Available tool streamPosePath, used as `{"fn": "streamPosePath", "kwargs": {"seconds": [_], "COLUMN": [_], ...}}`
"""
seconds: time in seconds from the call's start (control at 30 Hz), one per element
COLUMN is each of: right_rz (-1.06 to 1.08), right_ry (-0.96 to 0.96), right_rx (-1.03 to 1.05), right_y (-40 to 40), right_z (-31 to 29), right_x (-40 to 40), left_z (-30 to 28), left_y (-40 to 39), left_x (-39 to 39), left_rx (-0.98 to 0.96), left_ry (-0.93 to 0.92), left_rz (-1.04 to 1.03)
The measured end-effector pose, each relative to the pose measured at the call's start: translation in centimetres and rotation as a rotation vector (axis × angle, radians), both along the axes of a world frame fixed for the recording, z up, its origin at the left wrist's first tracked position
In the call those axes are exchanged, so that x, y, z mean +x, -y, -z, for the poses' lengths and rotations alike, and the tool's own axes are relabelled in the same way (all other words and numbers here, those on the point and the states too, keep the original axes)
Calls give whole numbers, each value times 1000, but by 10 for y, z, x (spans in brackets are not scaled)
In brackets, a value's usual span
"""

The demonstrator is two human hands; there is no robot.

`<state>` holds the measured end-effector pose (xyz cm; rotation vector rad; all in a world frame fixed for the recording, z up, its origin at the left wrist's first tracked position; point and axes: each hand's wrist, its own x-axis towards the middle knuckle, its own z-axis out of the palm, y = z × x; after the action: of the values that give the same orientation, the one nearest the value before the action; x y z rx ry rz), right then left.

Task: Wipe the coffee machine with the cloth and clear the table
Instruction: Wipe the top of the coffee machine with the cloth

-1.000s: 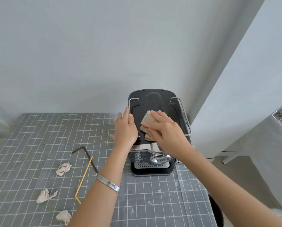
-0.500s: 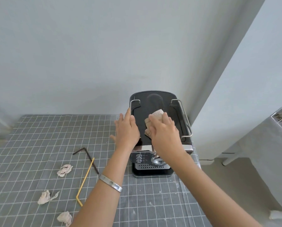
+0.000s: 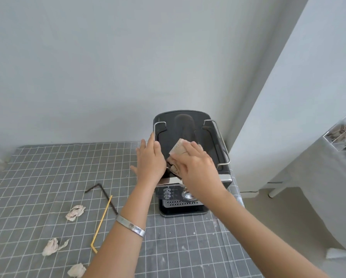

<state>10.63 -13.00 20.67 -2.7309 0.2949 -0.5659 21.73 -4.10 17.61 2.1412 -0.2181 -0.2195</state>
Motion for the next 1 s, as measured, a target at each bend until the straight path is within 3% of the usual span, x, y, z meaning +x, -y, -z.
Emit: {"fn": "streamPosePath", "kwargs": {"seconds": [0.1, 0.3, 0.47, 0.57, 0.77, 0.9, 1.0], "right_rz": [52, 96, 375, 406, 95, -189, -334], "right_ry": [-37, -134, -297, -295, -343, -241, -57], "right_rx": [141, 226, -1, -92, -66, 179, 419], "right_y": [21, 53, 14, -9, -17, 6, 24], "right_z": [-15, -25, -8, -10, -34, -36, -23], "right_x": [28, 95, 66, 39, -25, -76, -127], "left_z": [-6, -5, -8, -1, -2, -8, -8], "left_y": [0, 0, 1, 3, 4, 3, 2], "left_x": [-3, -1, -5, 3, 2, -2, -2], "left_rx": [52, 21, 13, 3, 0, 23, 46], "left_ry": [-39, -20, -8, 22, 13, 11, 23], "left_rz": [-11, 18, 8, 8, 5, -5, -3]}}
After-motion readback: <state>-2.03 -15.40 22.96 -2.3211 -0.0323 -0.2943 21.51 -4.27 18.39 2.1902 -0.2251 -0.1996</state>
